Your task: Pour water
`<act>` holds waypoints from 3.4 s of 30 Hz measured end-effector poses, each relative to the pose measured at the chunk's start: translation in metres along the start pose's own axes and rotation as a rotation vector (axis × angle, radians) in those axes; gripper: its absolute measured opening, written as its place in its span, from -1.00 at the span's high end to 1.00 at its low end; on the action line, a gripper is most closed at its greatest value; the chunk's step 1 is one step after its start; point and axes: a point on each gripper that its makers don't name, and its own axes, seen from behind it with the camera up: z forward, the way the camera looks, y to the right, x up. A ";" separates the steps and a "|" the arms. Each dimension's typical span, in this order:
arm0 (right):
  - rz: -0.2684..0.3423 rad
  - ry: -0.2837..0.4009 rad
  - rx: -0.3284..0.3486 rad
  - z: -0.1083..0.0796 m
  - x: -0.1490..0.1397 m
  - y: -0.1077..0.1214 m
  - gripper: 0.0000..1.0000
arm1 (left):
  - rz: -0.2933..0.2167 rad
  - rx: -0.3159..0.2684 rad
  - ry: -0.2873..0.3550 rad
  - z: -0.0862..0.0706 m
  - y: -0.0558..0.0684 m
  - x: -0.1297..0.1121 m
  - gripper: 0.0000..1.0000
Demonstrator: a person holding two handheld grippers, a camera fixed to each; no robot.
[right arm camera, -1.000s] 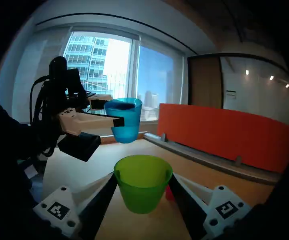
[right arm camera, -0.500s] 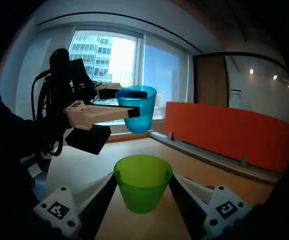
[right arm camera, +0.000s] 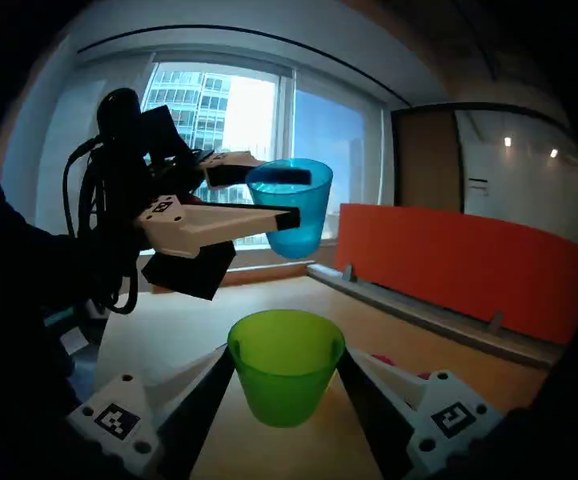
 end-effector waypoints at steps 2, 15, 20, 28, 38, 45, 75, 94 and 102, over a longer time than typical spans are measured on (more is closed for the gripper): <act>-0.002 -0.001 0.002 0.000 0.000 -0.001 -0.81 | 0.020 -0.002 0.000 0.001 0.000 0.002 -0.71; -0.008 0.002 0.014 0.001 0.002 -0.005 -0.81 | 0.135 0.003 0.000 0.002 -0.001 0.013 -0.71; -0.010 0.004 0.017 0.001 0.003 -0.007 -0.81 | 0.173 0.006 0.001 0.003 -0.001 0.017 -0.72; -0.016 0.005 0.023 0.000 0.006 -0.009 -0.81 | 0.245 0.014 -0.005 0.004 0.000 0.020 -0.72; -0.021 0.007 0.024 0.000 0.008 -0.010 -0.81 | 0.316 0.020 -0.011 0.006 0.003 0.020 -0.72; -0.020 0.011 0.022 0.000 0.008 -0.010 -0.81 | 0.361 0.025 -0.009 0.006 0.001 0.023 -0.72; -0.021 0.022 0.022 0.001 0.013 -0.009 -0.81 | 0.495 0.042 0.012 0.007 0.003 0.037 -0.72; -0.026 0.025 0.016 0.000 0.014 -0.008 -0.81 | 0.567 0.054 0.026 0.006 0.006 0.043 -0.71; -0.029 0.029 0.013 -0.001 0.016 -0.006 -0.81 | 0.594 0.055 0.026 0.007 0.006 0.044 -0.71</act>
